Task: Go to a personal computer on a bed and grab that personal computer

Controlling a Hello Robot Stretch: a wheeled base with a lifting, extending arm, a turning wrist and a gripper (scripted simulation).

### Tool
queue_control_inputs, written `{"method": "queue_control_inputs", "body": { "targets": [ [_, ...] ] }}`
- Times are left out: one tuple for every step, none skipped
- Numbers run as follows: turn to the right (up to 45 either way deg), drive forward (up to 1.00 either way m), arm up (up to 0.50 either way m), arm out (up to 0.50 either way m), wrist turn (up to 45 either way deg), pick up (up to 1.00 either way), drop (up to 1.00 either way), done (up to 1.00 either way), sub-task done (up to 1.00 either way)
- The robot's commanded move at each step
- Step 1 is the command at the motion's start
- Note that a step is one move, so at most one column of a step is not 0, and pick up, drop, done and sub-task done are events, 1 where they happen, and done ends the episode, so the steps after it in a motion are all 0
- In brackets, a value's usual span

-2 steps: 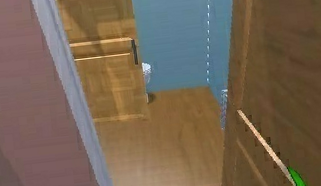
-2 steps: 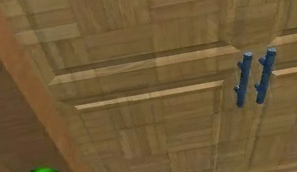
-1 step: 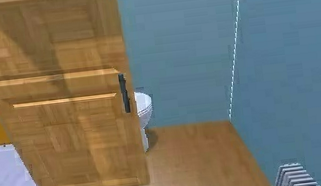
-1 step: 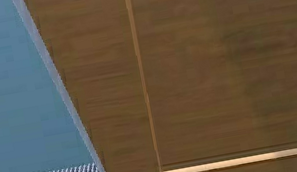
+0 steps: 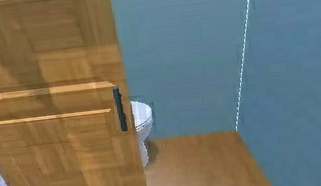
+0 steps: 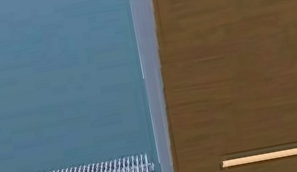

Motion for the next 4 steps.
{"method": "queue_control_inputs", "body": {
  "targets": [
    [-30.0, 0.00, 0.00, 0.00, 0.0, 0.00, 0.00, 0.00, 0.00],
    [0.0, 0.55, 0.00, 0.00, 0.0, 0.00, 0.00, 0.00, 0.00],
    [-45.0, 0.00, 0.00, 0.00, 0.0, 0.00, 0.00, 0.00, 0.00],
    [-15.0, 0.00, 0.00, 0.00, 0.0, 0.00, 0.00, 0.00, 0.00]
  ]
}}
